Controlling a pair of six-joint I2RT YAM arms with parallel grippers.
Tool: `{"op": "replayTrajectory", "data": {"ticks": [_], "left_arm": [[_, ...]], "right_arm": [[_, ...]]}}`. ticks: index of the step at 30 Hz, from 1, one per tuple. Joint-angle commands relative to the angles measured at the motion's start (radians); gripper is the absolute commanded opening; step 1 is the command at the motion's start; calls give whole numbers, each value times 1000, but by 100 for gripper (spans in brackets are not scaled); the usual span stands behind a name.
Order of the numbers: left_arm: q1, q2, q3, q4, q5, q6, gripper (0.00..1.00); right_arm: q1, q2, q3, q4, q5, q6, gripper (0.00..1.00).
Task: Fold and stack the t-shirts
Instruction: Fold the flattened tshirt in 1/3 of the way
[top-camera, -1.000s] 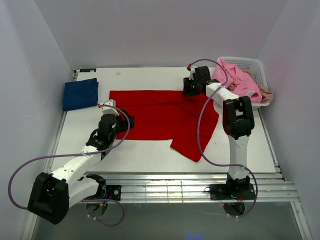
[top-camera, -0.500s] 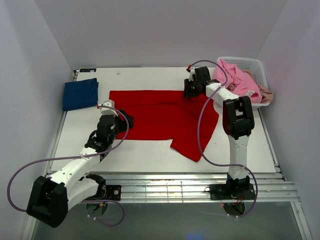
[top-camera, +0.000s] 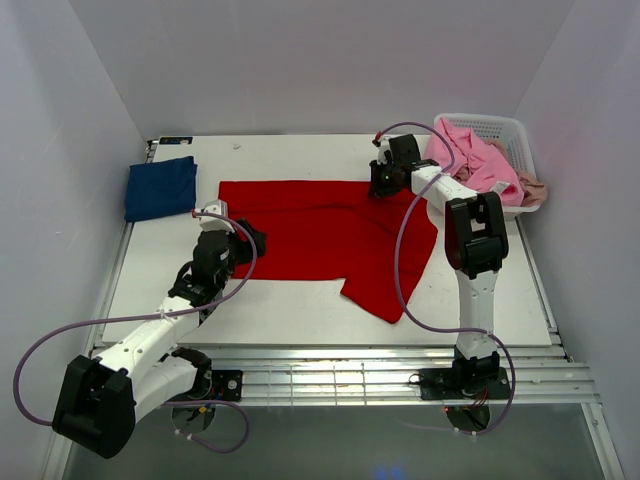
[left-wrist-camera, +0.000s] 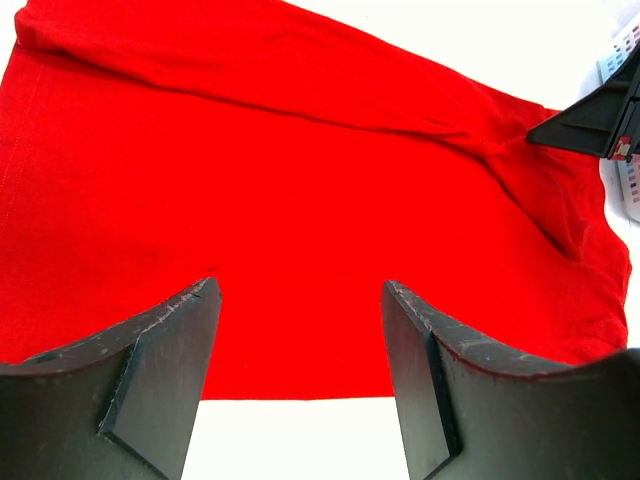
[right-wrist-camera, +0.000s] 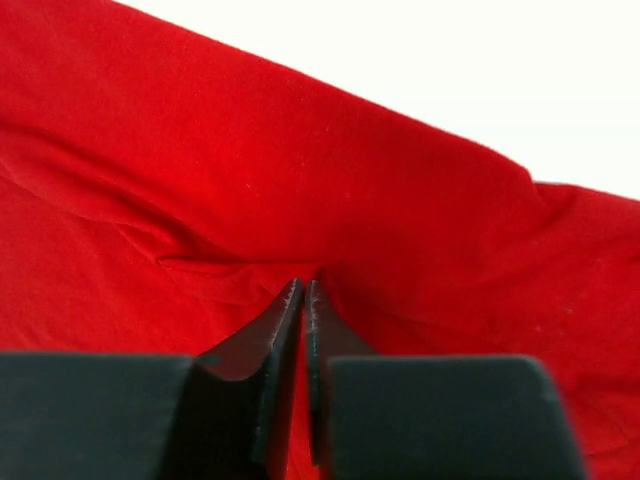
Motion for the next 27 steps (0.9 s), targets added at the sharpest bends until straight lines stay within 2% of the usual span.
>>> {"op": "replayTrajectory", "data": {"ticks": [1,8,13,18,27], "left_arm": [[-2,-28,-16,6,-8,-3,76],[-2,-25,-18,6,-8,-9,76],[-2,-21,-22,9,-2,-20,76],[-2,-18,-22,10,13,-29,76],[-2,-23,-28,10,26,-34,76]], "right_arm": [[-4,8,-7,-18,-30,-7,8],[17,-93,-117,-6,-58,-19,8],[69,-222,-293,39,-56,-18,8],[123,-325,-398,86,-35,1,8],[183,-310,-436,67,-38,22,8]]}}
